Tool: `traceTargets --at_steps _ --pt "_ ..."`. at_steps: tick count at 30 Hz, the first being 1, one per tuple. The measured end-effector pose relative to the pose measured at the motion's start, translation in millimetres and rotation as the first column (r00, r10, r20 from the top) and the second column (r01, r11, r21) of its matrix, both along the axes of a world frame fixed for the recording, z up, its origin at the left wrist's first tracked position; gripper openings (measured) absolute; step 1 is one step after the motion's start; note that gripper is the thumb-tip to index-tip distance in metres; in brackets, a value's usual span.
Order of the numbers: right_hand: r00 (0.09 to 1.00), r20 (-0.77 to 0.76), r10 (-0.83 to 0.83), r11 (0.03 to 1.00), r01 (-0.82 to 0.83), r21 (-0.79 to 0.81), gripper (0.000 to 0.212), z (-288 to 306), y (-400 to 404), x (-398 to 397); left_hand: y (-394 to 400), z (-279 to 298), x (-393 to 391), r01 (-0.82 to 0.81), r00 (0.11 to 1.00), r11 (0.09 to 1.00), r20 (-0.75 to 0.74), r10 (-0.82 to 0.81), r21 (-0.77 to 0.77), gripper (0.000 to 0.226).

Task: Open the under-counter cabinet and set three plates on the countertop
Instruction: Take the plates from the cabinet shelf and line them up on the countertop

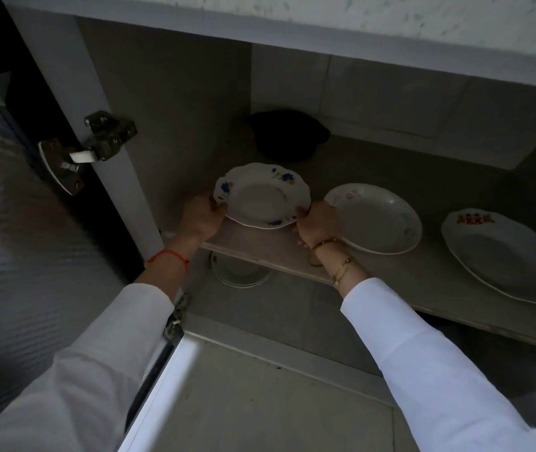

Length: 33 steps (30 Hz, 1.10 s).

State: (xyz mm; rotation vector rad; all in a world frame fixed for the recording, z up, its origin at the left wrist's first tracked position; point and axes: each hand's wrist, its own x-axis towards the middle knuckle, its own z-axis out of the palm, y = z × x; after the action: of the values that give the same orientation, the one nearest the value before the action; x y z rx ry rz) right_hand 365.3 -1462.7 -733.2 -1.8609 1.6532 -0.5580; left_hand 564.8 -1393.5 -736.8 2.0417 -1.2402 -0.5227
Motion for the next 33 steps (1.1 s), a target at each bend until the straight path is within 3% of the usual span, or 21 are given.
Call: traceTargets --at_steps 5,8,13,17,21,27,33 --pt "0.997 0.081 -0.015 0.999 0.012 0.038 0.036 -6 -3 3 -3 -3 3 -0.012 0.996 1.000 -0.092 0.012 0.004 0.027" --pt "0.969 0.235 -0.080 0.991 0.051 0.126 0.032 -7 -2 4 -4 -4 5 -0.021 0.991 1.000 -0.132 0.020 -0.007 0.026" --pt "0.929 0.354 -0.108 0.988 0.059 0.145 0.022 -4 4 4 -2 -6 7 -0.044 0.980 0.999 -0.197 0.042 -0.004 0.025" --pt "0.912 0.395 -0.107 0.990 0.060 0.130 0.019 -3 13 2 6 -5 5 -0.062 0.966 0.998 -0.254 0.056 -0.018 0.032" --pt "0.904 0.417 -0.097 0.993 0.057 0.108 0.020 -2 24 -3 23 5 -4 -0.080 0.955 0.995 -0.290 0.061 -0.056 0.057" --pt "0.898 0.429 -0.096 0.994 0.065 0.086 0.016 4 49 -17 52 9 -13 -0.090 0.946 0.983 -0.324 0.034 -0.158 0.032" --pt "0.892 0.446 -0.074 0.997 0.067 0.031 0.028 10 92 -38 93 8 -30 -0.090 0.936 0.951 -0.350 -0.021 -0.296 0.037"
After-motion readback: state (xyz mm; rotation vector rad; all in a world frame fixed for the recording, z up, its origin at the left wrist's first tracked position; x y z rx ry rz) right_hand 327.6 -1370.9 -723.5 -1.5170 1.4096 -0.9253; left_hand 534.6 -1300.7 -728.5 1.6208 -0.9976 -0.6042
